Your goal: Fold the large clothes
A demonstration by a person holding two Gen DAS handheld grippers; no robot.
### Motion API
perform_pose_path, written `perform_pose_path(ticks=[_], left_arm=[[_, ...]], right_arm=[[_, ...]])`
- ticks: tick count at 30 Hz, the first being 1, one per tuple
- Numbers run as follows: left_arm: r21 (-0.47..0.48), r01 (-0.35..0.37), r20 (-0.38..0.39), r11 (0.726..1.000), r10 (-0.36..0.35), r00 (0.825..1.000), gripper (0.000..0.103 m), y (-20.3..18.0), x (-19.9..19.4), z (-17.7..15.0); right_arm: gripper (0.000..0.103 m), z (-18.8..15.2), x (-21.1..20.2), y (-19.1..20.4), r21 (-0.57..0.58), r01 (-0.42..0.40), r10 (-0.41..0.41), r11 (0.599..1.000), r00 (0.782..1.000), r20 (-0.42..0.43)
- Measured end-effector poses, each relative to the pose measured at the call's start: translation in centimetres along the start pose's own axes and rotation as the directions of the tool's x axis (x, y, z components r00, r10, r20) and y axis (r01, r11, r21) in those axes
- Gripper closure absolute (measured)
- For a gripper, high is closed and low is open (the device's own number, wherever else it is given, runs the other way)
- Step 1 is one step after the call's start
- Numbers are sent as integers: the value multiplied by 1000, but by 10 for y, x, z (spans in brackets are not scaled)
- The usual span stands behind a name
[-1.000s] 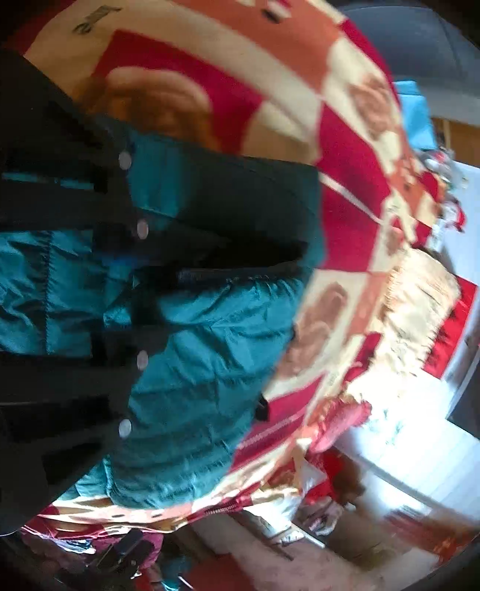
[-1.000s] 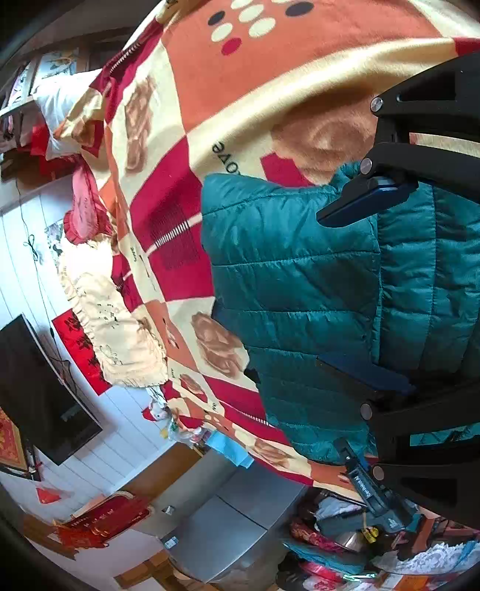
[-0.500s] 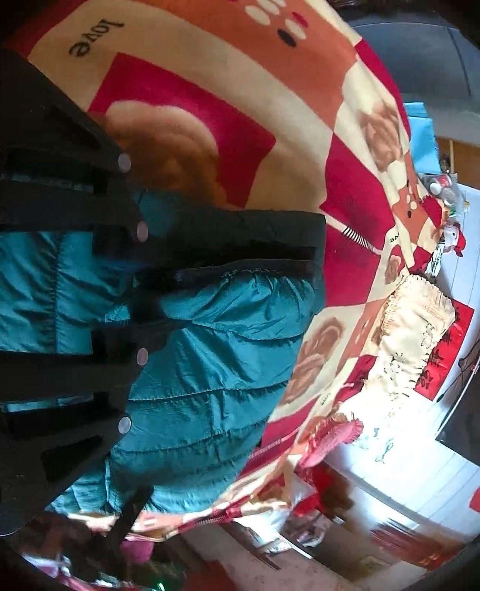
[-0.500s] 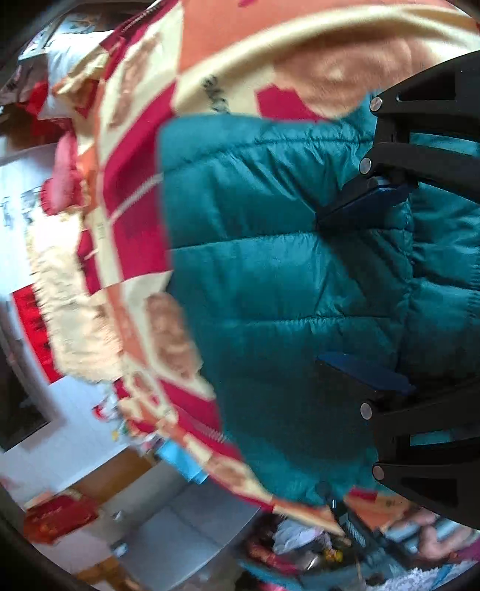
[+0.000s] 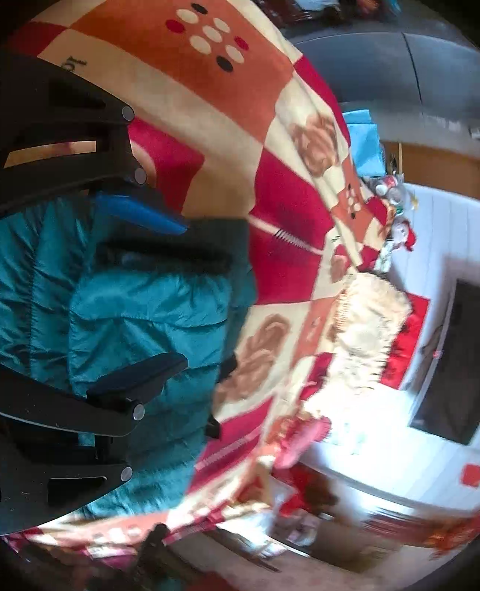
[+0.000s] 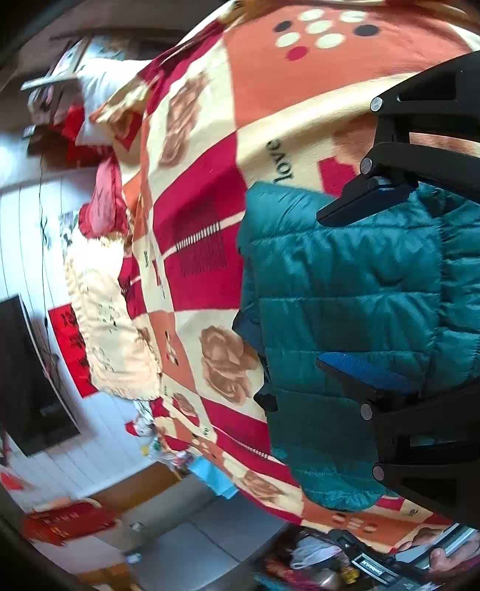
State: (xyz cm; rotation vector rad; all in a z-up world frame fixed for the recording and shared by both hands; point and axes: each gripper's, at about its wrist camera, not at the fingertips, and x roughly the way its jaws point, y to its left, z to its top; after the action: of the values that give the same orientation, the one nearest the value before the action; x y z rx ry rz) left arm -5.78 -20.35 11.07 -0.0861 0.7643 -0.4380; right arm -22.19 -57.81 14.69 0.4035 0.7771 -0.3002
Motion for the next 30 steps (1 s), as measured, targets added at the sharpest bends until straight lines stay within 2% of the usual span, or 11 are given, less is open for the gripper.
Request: perform_pose_path(ticks=[3, 5, 7, 10, 14, 19, 22, 25, 27, 30], left_arm=[[30, -46, -58, 998, 48, 997, 36, -14, 35, 0], [55, -102, -82, 993, 106, 991, 36, -19, 59, -1], [77, -128, -101, 989, 135, 986, 34, -19, 76, -2], [96, -140, -105, 986, 149, 983, 22, -18, 92, -5], [111, -127, -121, 986, 140, 983, 20, -18, 101, -9], [109, -117, -137, 987, 131, 982, 20, -16, 102, -8], [100, -117, -135, 988, 130, 982, 19, -16, 104, -8], [105, -121, -127, 987, 134, 983, 19, -18, 105, -10], [102, -116, -123, 988, 128, 984, 19, -16, 104, -11], [98, -100, -118, 990, 111, 987, 16, -14, 104, -13]], right_arm=[[35, 5, 25, 20, -58, -5, 4, 998, 1000, -22], [35, 7, 49, 30, -72, -5, 1, 997, 999, -54], [35, 6, 70, 33, -81, 3, -9, 997, 996, -83], [35, 4, 98, 30, -84, 67, -76, 994, 992, -101], [32, 0, 121, 11, -44, 117, -121, 992, 987, -104], [31, 3, 109, 13, -37, 138, -141, 990, 983, -116], [31, 1, 75, 23, -7, 62, -63, 998, 996, -70], [31, -15, 49, 49, -65, 13, -15, 998, 999, -33], [31, -26, 53, 65, -120, 20, -27, 993, 998, -55], [30, -51, 72, 77, -183, 80, -97, 980, 992, -85]])
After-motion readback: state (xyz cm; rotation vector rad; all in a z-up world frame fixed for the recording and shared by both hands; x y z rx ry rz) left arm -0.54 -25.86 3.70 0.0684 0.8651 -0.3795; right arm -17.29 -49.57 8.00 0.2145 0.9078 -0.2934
